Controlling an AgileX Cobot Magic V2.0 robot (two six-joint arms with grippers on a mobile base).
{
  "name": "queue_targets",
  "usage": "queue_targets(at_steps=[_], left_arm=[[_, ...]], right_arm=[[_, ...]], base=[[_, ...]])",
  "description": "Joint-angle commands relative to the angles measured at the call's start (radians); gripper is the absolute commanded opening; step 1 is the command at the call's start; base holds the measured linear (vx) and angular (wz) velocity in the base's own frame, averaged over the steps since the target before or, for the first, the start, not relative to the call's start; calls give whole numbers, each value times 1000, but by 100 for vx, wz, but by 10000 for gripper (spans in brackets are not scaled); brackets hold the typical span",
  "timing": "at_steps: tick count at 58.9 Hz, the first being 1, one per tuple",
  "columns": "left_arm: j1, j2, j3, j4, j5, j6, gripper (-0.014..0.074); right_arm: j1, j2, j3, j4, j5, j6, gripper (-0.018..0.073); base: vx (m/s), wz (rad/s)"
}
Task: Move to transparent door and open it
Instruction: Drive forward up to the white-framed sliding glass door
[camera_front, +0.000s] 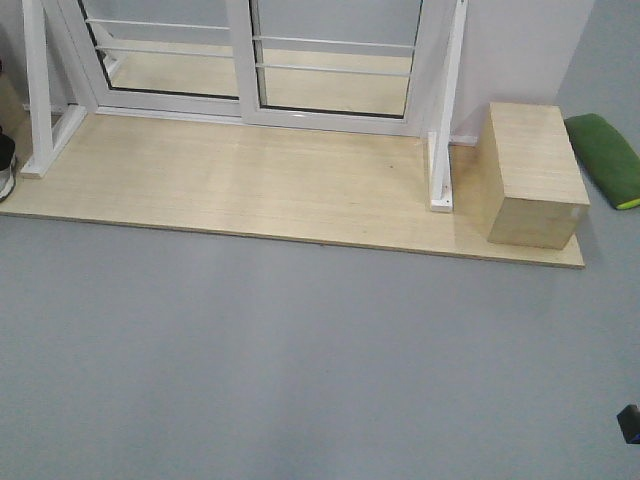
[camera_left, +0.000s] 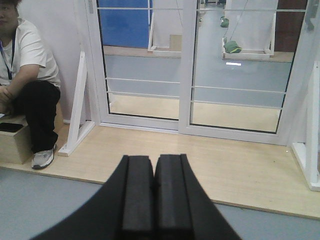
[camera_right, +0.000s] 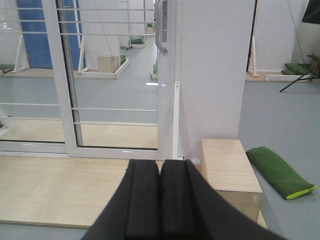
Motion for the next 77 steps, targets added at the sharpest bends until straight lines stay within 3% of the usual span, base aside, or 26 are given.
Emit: queue_targets(at_steps=[1,77], left_arm=[[-5,-14,16,-11,-80,-3,-6],[-5,-14,16,-11,-80,-3,-6]], right_arm=[[-4,-16,5,-5,-85,-7,-6],[-4,-16,5,-5,-85,-7,-6]], base=[[41,7],[42,1]])
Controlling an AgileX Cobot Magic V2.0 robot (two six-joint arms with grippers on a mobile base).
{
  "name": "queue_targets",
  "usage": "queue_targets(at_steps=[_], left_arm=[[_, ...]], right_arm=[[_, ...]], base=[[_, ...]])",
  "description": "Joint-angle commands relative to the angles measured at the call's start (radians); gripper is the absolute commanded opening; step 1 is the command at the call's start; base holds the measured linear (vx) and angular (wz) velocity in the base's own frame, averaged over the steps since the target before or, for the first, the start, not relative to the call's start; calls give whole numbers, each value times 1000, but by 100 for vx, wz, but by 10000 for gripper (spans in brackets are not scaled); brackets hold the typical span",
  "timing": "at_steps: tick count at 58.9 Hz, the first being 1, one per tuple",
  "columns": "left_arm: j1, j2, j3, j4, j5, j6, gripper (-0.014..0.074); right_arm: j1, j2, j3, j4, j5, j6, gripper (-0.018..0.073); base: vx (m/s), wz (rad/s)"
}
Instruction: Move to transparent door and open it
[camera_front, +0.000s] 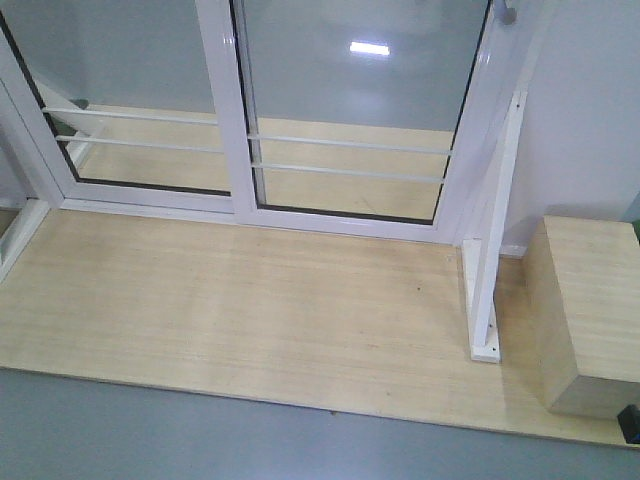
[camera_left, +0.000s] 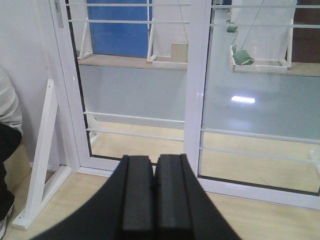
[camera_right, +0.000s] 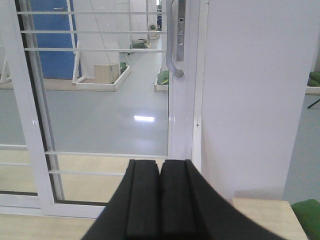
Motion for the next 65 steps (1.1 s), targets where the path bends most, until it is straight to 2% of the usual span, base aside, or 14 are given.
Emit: queue_targets(at_steps=[1,65], left_arm=[[-5,-14,16,-11,-80,-3,-6],[-5,-14,16,-11,-80,-3,-6]], right_arm=[[-4,-16,5,-5,-85,-7,-6],[-4,-16,5,-5,-85,-7,-6]], base=[[41,1],[33,-9]])
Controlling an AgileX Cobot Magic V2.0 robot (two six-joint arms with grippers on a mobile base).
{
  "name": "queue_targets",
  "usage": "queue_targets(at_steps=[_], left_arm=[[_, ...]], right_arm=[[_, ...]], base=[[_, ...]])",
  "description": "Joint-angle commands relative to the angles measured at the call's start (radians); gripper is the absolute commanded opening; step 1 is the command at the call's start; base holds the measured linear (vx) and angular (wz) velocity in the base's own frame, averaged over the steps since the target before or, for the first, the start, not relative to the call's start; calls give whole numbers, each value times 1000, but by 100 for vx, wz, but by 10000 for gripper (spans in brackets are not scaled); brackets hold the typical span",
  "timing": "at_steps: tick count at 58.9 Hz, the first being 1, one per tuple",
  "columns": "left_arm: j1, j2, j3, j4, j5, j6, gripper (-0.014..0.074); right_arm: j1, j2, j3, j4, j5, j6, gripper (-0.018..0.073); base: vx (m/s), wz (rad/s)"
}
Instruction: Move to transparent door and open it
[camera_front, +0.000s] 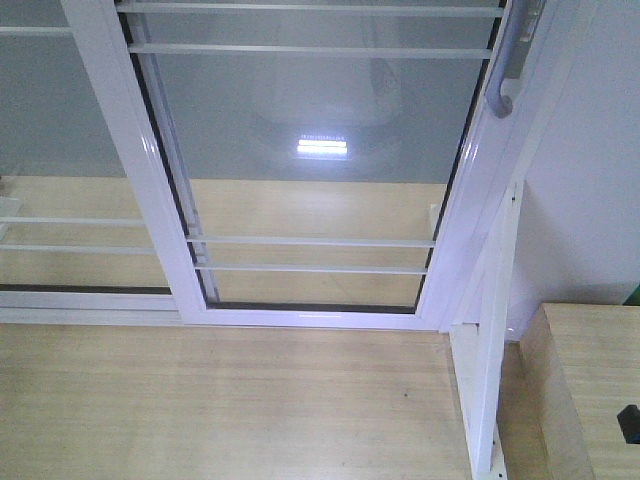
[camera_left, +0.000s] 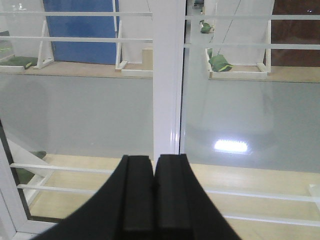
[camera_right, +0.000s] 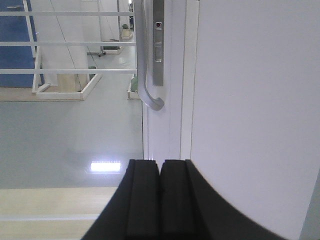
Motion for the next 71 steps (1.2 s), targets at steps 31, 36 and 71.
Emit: queue_targets(at_steps=[31,36,71], left_arm=[[-5,-14,16,-11,-80,-3,-6],[-5,-14,16,-11,-80,-3,-6],[-5,9,15,-11,-80,-3,-6]], right_arm=[[-4,-16,5,-5,-86,-7,-6],[-4,-16,5,-5,-86,-7,-6],[4,-1,5,-5,-79,-6,-6]], base=[[19,-2],[11,-1],[5,-1]])
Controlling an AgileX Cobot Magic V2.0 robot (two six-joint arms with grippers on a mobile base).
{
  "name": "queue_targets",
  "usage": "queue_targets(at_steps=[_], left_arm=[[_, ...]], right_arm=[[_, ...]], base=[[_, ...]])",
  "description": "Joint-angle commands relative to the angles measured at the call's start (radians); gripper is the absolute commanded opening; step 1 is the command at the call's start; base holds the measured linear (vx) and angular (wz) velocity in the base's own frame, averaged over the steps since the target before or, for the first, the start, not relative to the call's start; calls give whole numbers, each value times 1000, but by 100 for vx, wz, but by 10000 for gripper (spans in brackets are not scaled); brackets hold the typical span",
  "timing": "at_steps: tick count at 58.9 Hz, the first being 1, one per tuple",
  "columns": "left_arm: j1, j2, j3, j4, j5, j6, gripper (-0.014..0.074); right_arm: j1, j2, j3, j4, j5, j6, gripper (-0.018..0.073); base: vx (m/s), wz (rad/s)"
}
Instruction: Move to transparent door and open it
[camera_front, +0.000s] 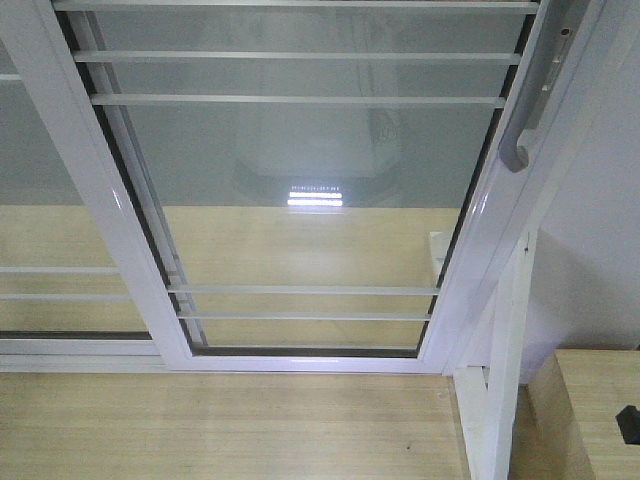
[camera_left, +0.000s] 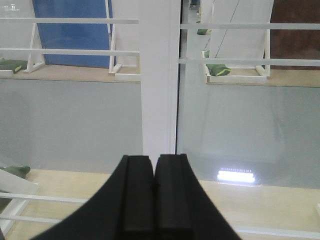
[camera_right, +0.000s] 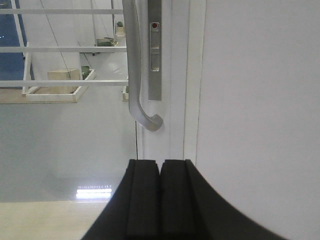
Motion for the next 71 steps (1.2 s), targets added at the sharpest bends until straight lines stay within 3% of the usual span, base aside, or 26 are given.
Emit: queue_targets(at_steps=[1,55,71], left_arm=[[-5,9,14,-10,-76,-3,-6],[-5,9,14,-10,-80,1,-6],[-5,9,14,-13,-248,-3,-6]], right_arm=[[6,-1,3,-5,-83,-6,-6],[6,0,3,-5,-82,-6,-6],[6,0,2,-5,-97,-4,-6]], base=[[0,0],[0,0],[0,0]])
